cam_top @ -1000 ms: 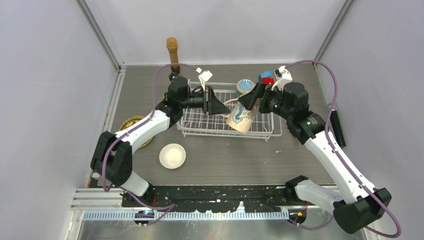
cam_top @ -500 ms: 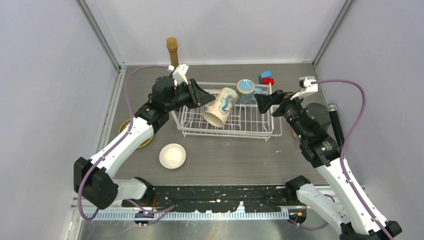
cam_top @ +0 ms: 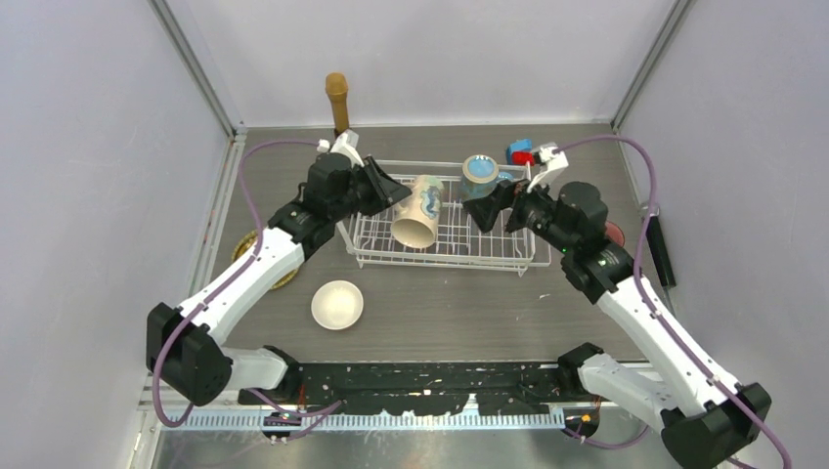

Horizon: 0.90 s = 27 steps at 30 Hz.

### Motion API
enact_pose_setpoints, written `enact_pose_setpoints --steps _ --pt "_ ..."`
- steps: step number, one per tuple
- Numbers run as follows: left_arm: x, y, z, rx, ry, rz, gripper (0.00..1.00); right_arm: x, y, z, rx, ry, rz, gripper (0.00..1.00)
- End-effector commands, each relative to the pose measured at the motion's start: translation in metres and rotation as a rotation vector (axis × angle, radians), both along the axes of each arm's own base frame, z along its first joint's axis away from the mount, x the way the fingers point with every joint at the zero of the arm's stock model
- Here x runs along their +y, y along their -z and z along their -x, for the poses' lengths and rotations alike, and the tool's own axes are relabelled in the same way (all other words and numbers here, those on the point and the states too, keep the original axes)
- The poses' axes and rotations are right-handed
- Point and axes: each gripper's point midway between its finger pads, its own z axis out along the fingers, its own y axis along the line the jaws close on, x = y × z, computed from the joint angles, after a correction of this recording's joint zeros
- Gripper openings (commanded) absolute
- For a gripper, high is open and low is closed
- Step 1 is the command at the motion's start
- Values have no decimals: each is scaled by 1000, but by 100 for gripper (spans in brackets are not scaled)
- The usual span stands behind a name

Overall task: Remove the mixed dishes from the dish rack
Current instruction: Pick up the cup from the dish rack.

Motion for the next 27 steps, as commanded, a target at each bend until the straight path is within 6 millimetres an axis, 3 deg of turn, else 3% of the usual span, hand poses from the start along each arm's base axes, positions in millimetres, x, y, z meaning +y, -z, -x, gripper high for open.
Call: enact_pose_setpoints --steps 1,9,14,18,27 --pt "12 -65 -19 -130 -168 89 0 30 -4 4 -10 -79 11 100" --pt "25 -61 -20 -99 -288 16 0 85 34 17 -27 -90 231 97" --pt "22 -62 -18 -95 -307 21 0 117 56 6 -65 -20 317 95" --pt "20 -65 -15 -98 -296 29 0 140 59 -4 -119 44 336 90" --pt "20 -63 -12 -97 -289 23 0 150 64 -28 -130 181 296 68"
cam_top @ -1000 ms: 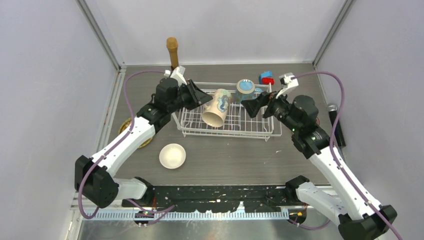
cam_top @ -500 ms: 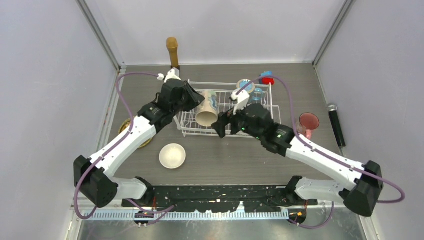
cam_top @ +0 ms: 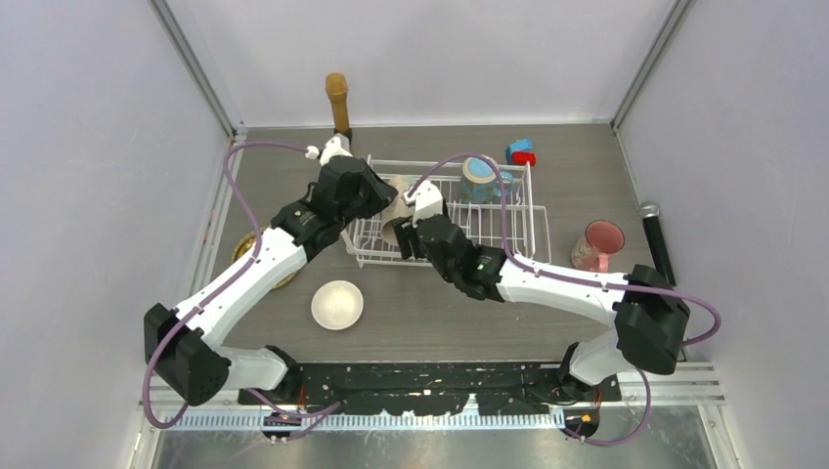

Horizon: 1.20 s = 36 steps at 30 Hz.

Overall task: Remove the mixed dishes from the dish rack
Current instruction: Pick up the cup from the dish rack.

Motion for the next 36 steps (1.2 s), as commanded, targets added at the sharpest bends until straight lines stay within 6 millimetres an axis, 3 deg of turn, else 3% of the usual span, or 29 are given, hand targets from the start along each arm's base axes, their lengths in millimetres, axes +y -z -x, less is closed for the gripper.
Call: enact_pose_setpoints --steps 1,6,8,11,12,13,15,16,19,20,21,22,23,24,25,26,27,28,30,31,32,34,36 --pt "-9 -76 -5 -175 1 159 0 2 -51 -23 -128 126 -140 67" --pt "-11 -74 -2 -168 15 167 0 -10 -52 -29 -156 203 -138 59" --pt "-13 -72 -1 -164 30 176 0 -11 -55 -28 -170 193 -147 46" --pt "-17 -70 1 -168 56 181 0 -12 -55 -26 -175 186 -155 17" --pt "-18 -71 2 -176 67 176 0 -15 -57 -25 -176 190 -159 12" --pt "-19 -72 2 -189 82 168 7 -17 -58 -25 -175 197 -160 4" --pt "-20 -72 5 -203 102 159 65 -25 -58 -21 -162 211 -141 1" --pt "-19 -73 5 -217 110 152 77 -31 -65 -20 -162 226 -157 1" --pt "-20 -74 9 -253 136 153 92 -47 -68 -14 -128 242 -151 1" --pt "-21 -77 10 -273 149 155 98 -52 -78 -14 -116 246 -193 1" --pt "-22 -79 13 -293 168 154 99 -59 -72 -11 -83 249 -162 1" --pt "-23 -82 15 -313 188 152 100 -66 -82 -12 -65 257 -205 1" --pt "-24 -83 19 -331 216 142 100 -75 -75 -9 -27 265 -173 1" --pt "-25 -86 22 -351 239 135 100 -83 -86 -10 -5 273 -226 1" --pt "-25 -87 25 -371 258 123 100 -93 -80 -6 35 279 -202 1" --pt "-24 -87 26 -386 268 110 100 -104 -94 -6 55 286 -260 1" --pt "-22 -88 28 -402 274 97 100 -114 -88 -1 99 295 -238 1" --pt "-21 -87 28 -419 279 81 100 -125 -101 0 113 301 -287 1" --pt "-18 -83 30 -438 287 54 100 -147 -109 8 164 344 -290 1" --pt "-21 -85 34 -464 320 58 100 -164 -100 16 212 385 -249 0" --pt "-23 -84 37 -478 340 55 100 -172 -109 19 209 407 -250 0" --pt "-25 -80 39 -489 365 44 100 -203 -104 38 268 486 -176 0" --pt "-27 -76 39 -487 378 36 100 -224 -115 47 263 565 -185 0"
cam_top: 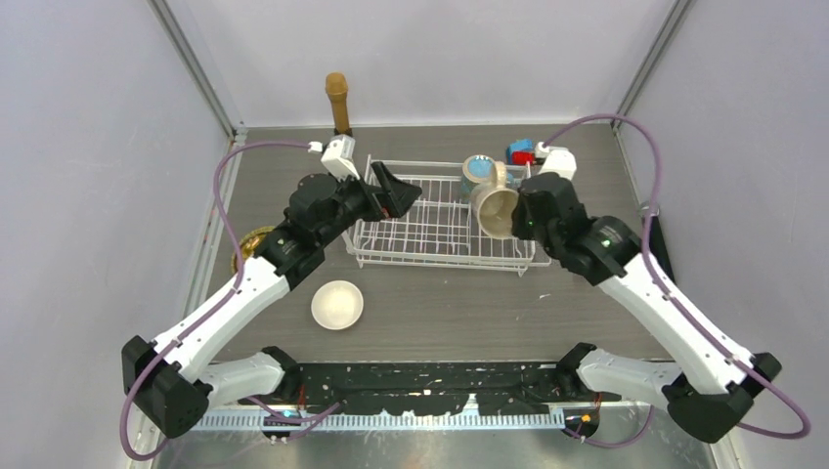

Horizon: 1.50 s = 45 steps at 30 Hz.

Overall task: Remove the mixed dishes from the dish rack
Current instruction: Pick up the cup from the dish rack, then place the cup at the center of the board.

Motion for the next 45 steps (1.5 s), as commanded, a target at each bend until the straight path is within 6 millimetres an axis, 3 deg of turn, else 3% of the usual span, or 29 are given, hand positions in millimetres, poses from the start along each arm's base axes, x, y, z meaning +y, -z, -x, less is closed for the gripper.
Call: enact_pose_setpoints --steps 1,8,12,17,20,24,29,37,45 --pt "-7 -18 5 -124 71 -8 100 -45 -42 39 11 148 -72 0" --pt "-13 -4 -4 -109 74 -31 100 -114 -34 93 99 387 -19 0" --pt "-18 1 -8 -93 80 -41 100 -129 -25 116 141 454 -40 0" --pt "-21 7 -13 -69 84 -69 100 -143 5 136 222 533 -8 0" --pt "-23 9 -15 -58 88 -75 100 -140 19 137 229 553 -47 0" --pt "-29 14 -17 -35 110 -89 100 -122 63 133 344 528 -27 0" --pt "-29 26 -19 9 117 -141 100 -114 80 117 411 486 -34 0" --pt "-28 34 -24 12 104 -181 100 -126 119 100 543 523 -151 0" --pt "-31 41 -28 33 107 -190 100 -139 153 100 618 579 -270 1"
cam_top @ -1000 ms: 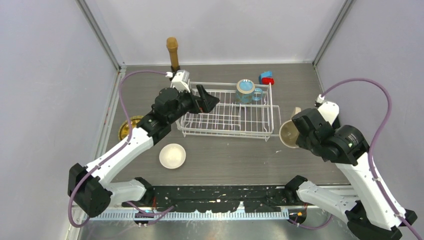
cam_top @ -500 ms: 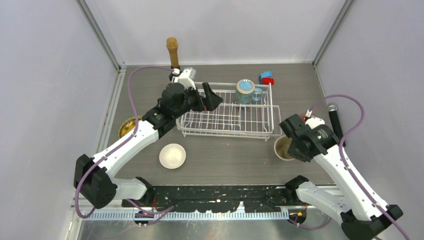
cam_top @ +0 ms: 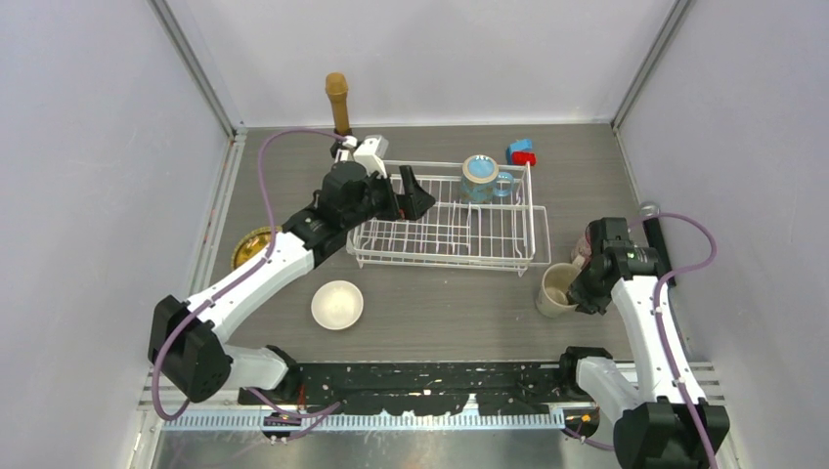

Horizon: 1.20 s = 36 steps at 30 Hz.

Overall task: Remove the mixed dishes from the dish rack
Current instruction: Place the cup at the center of the board, then pick up the cup from the dish rack.

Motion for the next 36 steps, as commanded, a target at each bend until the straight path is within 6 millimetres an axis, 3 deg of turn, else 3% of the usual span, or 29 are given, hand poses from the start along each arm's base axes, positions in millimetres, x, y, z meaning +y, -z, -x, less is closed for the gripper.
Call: enact_pose_setpoints --steps 1,5,10,15,17,23,32,36 --pt "-5 -17 -7 -40 6 3 100 3 -2 -26 -99 -24 -71 4" --pt "-6 -13 -8 -25 4 0 100 -11 -4 -25 -99 14 -11 20" --pt "-8 -10 -10 -16 10 -13 100 -17 -8 -24 -86 22 23 59" --pt "-9 -10 -11 -15 14 -22 100 -33 -37 -20 -123 33 116 73" --pt "-9 -8 -11 -14 15 -22 100 -34 -49 -20 -160 26 129 96" --pt "-8 -5 -5 -8 38 -34 100 -33 -87 -28 -268 -32 146 100" --pt "4 -15 15 -76 75 -28 100 5 -147 -91 -673 -209 9 100" --pt "16 -15 21 -97 49 -45 100 25 -155 -114 -766 -274 -90 100"
